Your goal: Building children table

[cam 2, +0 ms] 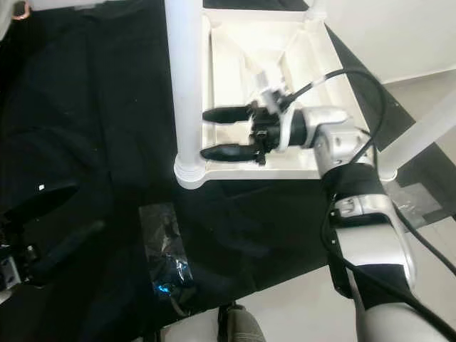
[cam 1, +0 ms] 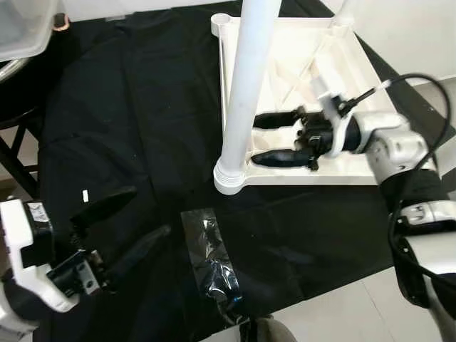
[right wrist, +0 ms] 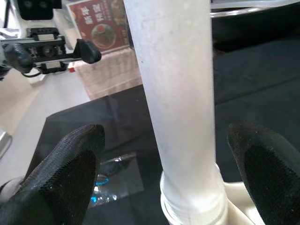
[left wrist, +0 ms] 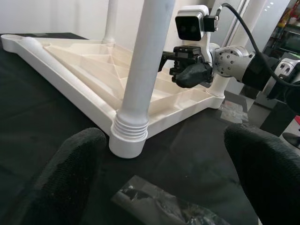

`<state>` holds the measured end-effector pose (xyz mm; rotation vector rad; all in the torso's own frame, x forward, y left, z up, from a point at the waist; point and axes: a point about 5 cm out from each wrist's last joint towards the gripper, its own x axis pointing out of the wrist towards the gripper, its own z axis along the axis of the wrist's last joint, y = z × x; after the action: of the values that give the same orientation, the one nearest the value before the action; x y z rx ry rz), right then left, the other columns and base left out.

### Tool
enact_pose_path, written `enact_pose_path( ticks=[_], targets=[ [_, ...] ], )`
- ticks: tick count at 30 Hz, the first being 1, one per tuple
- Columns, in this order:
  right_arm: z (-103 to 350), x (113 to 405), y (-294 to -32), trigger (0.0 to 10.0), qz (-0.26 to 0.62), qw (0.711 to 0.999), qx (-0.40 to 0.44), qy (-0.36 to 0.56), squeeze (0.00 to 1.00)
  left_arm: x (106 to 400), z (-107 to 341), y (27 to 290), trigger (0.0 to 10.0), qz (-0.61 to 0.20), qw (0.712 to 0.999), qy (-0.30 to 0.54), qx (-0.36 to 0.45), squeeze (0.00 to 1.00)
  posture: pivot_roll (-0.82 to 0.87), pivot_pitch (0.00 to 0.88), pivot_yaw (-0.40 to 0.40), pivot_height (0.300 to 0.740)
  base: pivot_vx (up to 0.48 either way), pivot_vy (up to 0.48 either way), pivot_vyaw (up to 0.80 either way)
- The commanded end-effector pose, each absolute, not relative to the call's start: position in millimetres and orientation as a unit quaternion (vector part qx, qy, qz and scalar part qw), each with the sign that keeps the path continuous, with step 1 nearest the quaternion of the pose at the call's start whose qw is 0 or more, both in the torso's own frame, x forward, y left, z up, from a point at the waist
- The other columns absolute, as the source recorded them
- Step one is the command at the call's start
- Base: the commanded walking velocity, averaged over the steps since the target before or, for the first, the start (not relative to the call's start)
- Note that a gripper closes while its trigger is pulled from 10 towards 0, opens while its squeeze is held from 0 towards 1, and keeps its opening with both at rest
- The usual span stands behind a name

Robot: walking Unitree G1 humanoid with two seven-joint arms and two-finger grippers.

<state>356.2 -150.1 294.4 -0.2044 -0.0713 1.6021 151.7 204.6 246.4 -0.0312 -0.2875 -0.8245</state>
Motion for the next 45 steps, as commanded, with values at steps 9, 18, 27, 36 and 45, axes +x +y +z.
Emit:
enact_pose_path(
  ticks=[9, 18, 27, 36, 45],
  targets=[
    [306.8, 365.0, -122.3, 10.0, 0.721, 0.678, -0.117, -0.081, 0.0, 143.1, 247.6, 202.8, 10.0, -0.406, 0.904, -0.133, -0.019, 0.0, 0.13, 0.353, -0.12, 0.74, 0.0, 0.0, 0.0],
    [300.5, 361.2, -87.6, 0.0, 0.753, 0.64, -0.12, -0.093, 0.0, 142.1, 249.4, 201.7, 10.0, -0.407, 0.903, -0.134, -0.021, 0.0, 0.14, 0.35, -0.132, 0.74, 0.0, 0.0, 0.0],
    [301.3, 361.5, -90.9, 0.0, 0.753, 0.634, -0.149, -0.088, 0.0, 144.8, 248.8, 200.0, 10.0, -0.409, 0.901, -0.139, -0.029, 0.0, 0.12, 0.336, -0.132, 0.74, 0.0, 0.0, 0.0],
    [281.9, 355.4, -106.9, 0.0, 0.732, 0.659, -0.152, -0.083, 0.0, 151.1, 248.0, 199.7, 10.0, -0.407, 0.902, -0.144, -0.028, 0.0, 0.11, 0.321, -0.129, 0.74, 0.0, 0.0, 0.0],
    [202.7, 322.8, -87.3, 0.0, 0.5, 0.859, -0.112, -0.01, 0.0, 158.0, 243.8, 197.7, 10.0, -0.405, 0.902, -0.146, -0.03, 0.0, 0.09, 0.304, -0.13, 0.74, 0.0, 0.0, 0.0]
  ],
)
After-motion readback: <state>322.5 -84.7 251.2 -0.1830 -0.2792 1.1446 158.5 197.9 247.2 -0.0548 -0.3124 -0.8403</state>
